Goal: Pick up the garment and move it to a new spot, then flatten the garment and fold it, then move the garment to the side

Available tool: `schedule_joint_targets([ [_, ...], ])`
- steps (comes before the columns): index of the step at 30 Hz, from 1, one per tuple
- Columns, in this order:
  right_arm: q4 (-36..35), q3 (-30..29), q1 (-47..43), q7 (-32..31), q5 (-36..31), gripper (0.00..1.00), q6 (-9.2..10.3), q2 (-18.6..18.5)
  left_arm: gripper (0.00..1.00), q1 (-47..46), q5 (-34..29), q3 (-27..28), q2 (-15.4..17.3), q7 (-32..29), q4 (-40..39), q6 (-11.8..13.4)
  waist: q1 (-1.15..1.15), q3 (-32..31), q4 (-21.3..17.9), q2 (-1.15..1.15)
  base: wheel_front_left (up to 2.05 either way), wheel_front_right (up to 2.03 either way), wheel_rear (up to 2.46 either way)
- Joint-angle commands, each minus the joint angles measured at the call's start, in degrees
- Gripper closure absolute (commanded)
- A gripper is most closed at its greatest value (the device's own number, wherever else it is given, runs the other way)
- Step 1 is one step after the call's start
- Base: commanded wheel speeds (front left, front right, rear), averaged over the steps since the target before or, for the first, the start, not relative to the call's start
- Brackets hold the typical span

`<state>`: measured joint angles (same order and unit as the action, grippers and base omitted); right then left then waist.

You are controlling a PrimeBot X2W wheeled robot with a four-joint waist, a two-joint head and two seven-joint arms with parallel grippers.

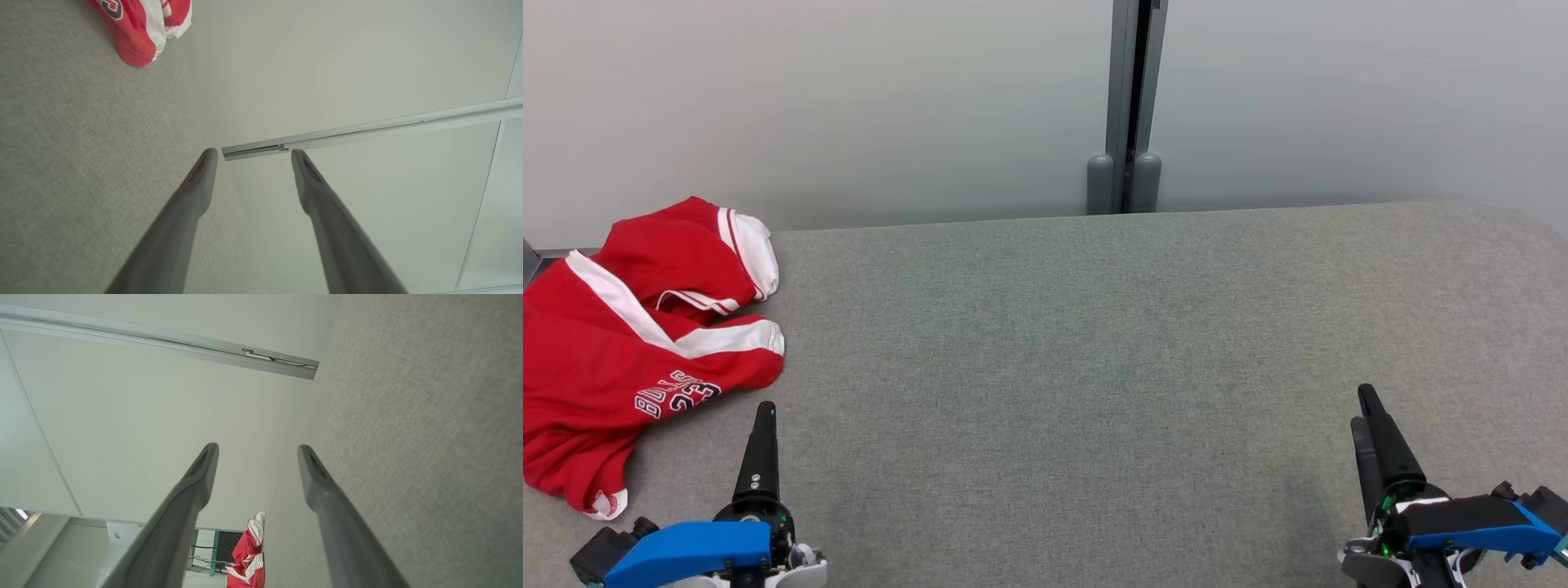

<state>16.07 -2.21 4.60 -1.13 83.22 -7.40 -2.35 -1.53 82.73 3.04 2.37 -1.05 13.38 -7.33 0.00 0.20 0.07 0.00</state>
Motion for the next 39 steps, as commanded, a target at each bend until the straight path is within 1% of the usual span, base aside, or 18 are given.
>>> schedule_joint_targets([
  [1,-1.2,0.3,0.5,0.8,-3.2,0.00,-0.08,-0.3,0.00,-1.0,-3.2,-0.4,0.4,0.8,-1.8,0.4,0.00,0.0,0.0,0.00,0.00,0.00,0.00],
  [8,-2.9,0.9,0.1,2.4,-13.3,0.00,-0.08,-0.3,0.00,-0.5,-11.3,-2.1,0.5,2.4,-3.9,2.0,0.00,0.1,0.1,0.00,0.00,0.00,0.00],
  [14,-3.8,1.6,-0.4,3.7,-20.0,0.00,-0.09,-0.4,0.00,0.2,-18.6,-3.1,0.5,3.6,-4.7,3.1,0.00,0.2,0.1,0.00,0.00,0.00,0.00],
  [20,-4.1,2.4,-0.7,5.0,-27.2,0.00,-0.09,-0.4,0.00,1.0,-27.5,-4.1,0.5,4.9,-4.7,3.8,0.00,0.3,0.2,0.00,0.00,0.00,0.00],
  [27,-3.7,3.6,-0.8,6.3,-34.9,0.00,-0.10,-0.5,0.00,1.9,-33.7,-4.0,0.5,6.2,-5.0,4.8,0.00,0.5,0.3,0.00,0.00,0.00,0.00],
  [39,-2.2,5.1,-0.4,8.3,-45.5,0.00,-0.11,-0.5,0.00,2.6,-42.4,-4.3,0.5,8.3,-4.1,5.6,0.00,0.9,0.4,0.00,0.00,0.00,0.00],
])
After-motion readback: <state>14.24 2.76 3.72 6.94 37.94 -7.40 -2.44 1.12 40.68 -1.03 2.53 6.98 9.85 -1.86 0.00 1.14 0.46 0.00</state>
